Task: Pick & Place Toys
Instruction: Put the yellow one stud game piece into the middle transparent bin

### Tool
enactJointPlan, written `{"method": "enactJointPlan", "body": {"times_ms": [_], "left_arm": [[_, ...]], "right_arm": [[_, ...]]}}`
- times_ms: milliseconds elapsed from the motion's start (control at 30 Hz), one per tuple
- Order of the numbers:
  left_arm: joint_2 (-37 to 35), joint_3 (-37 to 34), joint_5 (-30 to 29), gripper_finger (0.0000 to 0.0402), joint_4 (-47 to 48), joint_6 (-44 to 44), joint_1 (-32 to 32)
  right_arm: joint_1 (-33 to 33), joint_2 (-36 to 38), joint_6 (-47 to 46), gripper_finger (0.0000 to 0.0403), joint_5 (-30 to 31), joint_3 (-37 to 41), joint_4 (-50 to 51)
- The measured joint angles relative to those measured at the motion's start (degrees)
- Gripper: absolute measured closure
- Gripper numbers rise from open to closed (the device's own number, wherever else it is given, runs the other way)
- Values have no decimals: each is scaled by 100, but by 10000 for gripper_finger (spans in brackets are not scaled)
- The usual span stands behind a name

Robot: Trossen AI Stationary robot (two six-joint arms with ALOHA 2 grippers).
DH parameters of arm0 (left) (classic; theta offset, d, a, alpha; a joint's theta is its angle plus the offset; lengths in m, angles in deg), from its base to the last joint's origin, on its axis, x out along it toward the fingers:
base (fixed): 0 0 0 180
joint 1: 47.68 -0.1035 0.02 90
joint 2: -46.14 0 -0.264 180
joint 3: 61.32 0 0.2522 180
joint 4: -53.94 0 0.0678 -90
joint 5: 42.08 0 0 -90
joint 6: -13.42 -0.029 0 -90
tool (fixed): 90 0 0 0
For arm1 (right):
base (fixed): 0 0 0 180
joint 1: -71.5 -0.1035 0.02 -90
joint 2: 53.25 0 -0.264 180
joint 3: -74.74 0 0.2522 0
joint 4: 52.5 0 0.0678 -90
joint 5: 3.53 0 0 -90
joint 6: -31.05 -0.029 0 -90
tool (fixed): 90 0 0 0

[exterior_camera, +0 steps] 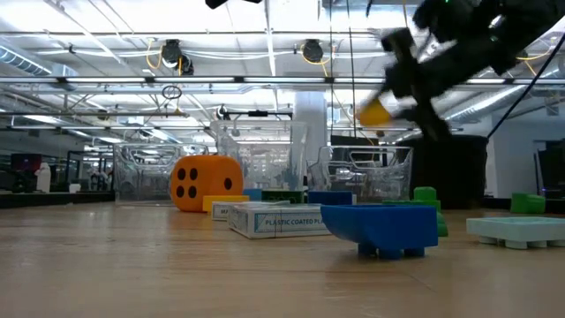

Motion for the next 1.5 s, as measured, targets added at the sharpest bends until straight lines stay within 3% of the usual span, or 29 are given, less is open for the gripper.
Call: {"method": "enactJointPlan", "body": {"times_ms": [167, 267, 433, 567, 800, 933, 1300, 1500], "left_arm": [[0, 0, 149, 133, -2, 46, -1], [0, 0, 169, 133, -19, 46, -15], [0, -2, 193, 133, -599, -198, -24], [0, -2, 187, 133, -1344, -747, -24], [51, -2, -437, 133, -1976, -1468, -24], [179, -4, -459, 133, -2227, -1611, -24], [388, -2, -427, 133, -2451, -1603, -87], [387, -2, -453, 132, -2580, -1746, -85]], "right_arm": [[-4, 72, -258, 273, -5, -2, -2617], [-82, 75, -438, 271, 10, -9, -3533], [-370, 69, -494, 272, 48, -7, -3784], [-647, -92, -498, 272, 461, -7, -4054], [-850, -596, -648, 272, 624, -7, -5471], [-850, -835, -795, 272, 606, -53, -5885], [-842, -1475, -695, 271, -308, -939, -5868], [-842, -1596, -739, 270, -308, -1068, -5877]]}}
